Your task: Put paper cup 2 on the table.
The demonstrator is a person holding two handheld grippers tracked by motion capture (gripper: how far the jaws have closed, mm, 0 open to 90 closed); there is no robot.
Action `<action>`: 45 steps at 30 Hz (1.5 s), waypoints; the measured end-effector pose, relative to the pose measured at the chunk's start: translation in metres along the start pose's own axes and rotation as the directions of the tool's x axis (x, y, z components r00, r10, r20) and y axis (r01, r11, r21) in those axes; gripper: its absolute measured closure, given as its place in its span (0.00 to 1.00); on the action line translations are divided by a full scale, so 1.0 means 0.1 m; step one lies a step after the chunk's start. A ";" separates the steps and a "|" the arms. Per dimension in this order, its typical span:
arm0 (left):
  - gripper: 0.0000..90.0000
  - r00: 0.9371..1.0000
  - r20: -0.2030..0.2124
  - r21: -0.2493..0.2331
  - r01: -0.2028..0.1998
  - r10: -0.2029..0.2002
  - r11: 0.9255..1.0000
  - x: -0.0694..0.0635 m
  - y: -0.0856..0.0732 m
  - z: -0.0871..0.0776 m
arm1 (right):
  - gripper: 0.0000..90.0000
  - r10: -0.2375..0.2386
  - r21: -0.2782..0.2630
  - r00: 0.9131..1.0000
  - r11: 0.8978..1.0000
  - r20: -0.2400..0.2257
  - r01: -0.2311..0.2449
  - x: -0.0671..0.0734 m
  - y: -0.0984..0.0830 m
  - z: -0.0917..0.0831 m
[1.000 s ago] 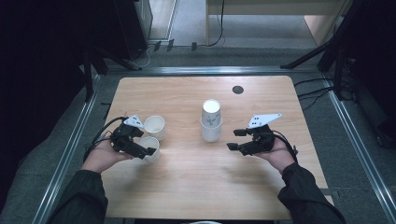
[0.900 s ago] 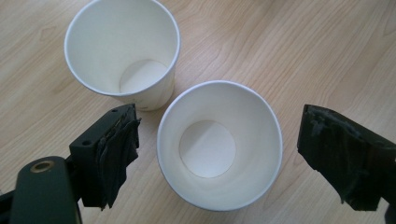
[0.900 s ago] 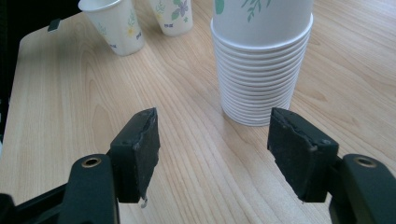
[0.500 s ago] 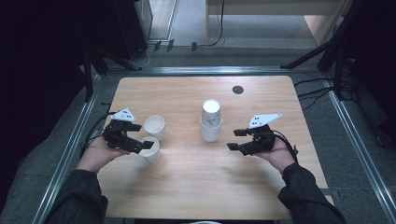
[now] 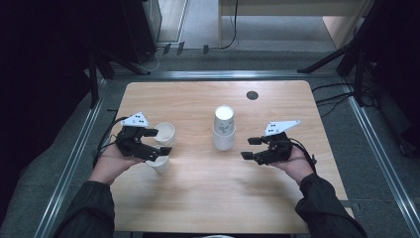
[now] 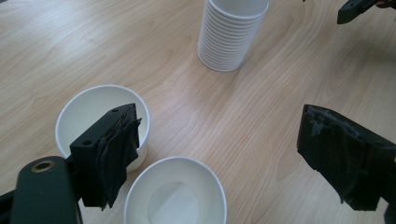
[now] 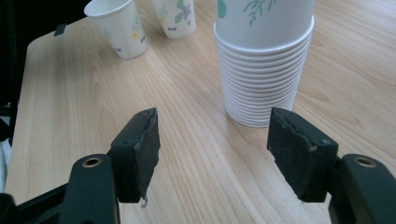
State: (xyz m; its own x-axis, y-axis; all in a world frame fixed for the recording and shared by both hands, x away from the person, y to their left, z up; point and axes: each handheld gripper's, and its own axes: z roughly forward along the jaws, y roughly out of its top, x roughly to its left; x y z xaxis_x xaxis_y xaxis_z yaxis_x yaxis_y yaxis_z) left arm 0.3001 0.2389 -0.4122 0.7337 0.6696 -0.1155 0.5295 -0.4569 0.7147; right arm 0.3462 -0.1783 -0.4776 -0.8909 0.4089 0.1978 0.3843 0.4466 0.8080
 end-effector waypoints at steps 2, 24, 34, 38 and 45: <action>0.15 1.000 0.012 -0.010 0.002 -0.002 1.000 -0.04 0.02 0.03 | 0.39 -0.001 0.000 1.000 1.000 0.002 0.001 0.00 0.00 -0.01; 0.15 0.998 0.048 -0.084 -0.026 0.030 0.996 -0.40 0.06 0.43 | 0.39 -0.037 -0.005 0.999 0.999 0.008 0.037 0.13 -0.04 -0.01; 0.15 0.998 0.045 -0.094 -0.040 0.044 0.995 -0.51 0.01 0.60 | 0.38 -0.044 0.004 0.999 0.999 -0.001 0.044 0.17 -0.07 0.07; 0.15 0.997 0.053 -0.096 -0.054 0.059 0.994 -0.53 0.01 0.62 | 0.38 -0.036 0.005 0.999 0.999 -0.004 0.036 0.18 -0.08 0.07; 0.15 0.997 0.048 -0.083 -0.061 0.065 0.995 -0.55 0.00 0.68 | 0.37 -0.034 0.008 0.999 0.999 0.002 0.034 0.18 -0.11 0.05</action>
State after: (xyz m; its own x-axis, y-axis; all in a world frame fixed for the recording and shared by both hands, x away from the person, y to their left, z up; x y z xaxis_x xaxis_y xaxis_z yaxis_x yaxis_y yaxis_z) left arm 0.2884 0.1622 -0.4522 0.7862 0.6096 -0.1014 0.4466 -0.4471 0.7750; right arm 0.3271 -0.1723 -0.4857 -0.9029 0.3953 0.1688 0.3556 0.4664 0.8100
